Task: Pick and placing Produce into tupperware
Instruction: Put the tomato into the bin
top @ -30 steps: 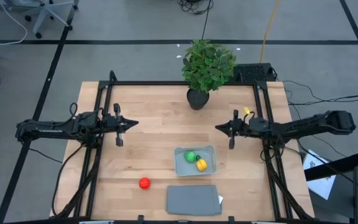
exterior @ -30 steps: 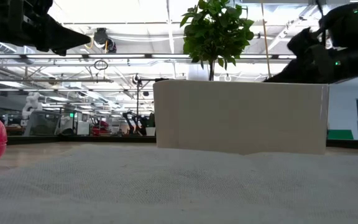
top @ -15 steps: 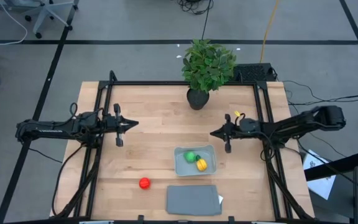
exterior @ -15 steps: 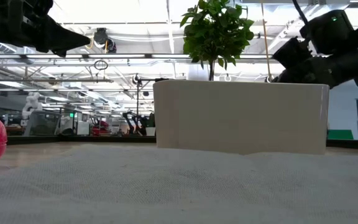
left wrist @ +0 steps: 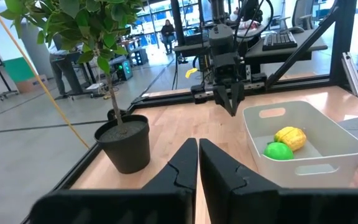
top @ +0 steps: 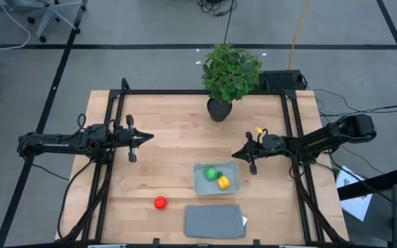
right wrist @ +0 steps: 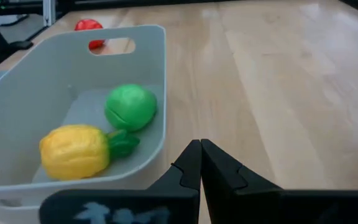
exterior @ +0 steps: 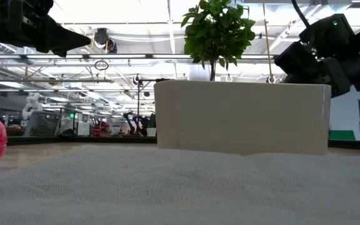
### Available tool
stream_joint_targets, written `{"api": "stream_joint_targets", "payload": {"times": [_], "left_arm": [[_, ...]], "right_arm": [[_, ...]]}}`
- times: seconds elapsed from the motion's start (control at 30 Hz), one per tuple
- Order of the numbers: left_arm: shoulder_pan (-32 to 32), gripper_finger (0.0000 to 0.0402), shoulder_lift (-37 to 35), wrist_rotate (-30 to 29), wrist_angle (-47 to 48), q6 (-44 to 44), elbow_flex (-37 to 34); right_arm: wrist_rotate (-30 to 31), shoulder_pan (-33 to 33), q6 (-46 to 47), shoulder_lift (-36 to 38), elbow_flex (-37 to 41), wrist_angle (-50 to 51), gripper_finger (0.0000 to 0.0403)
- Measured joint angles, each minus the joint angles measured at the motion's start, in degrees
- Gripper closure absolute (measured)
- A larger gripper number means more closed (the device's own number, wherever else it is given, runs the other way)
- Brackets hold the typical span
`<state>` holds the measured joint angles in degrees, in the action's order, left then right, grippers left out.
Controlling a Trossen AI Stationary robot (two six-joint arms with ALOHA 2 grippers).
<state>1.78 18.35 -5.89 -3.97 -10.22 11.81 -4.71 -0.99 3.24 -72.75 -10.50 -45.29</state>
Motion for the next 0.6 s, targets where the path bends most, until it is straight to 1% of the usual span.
{"api": "stream_joint_targets", "payload": {"times": [0.2,0.53,0.6], "left_arm": [[0.0,0.038,0.0,0.0,0.0,0.0,0.0],[0.0,0.038,0.02,-0.01,-0.02,0.0,0.0],[0.0,0.038,0.0,-0.02,-0.02,0.0,0.0]], "right_arm": [[0.04,1.16,0.58,-2.6,0.0,-1.72,0.0403],[-0.11,2.66,0.59,-2.79,0.0,-2.49,0.0403],[-0.88,2.96,0.59,-2.79,0.0,-2.48,0.0403]]}}
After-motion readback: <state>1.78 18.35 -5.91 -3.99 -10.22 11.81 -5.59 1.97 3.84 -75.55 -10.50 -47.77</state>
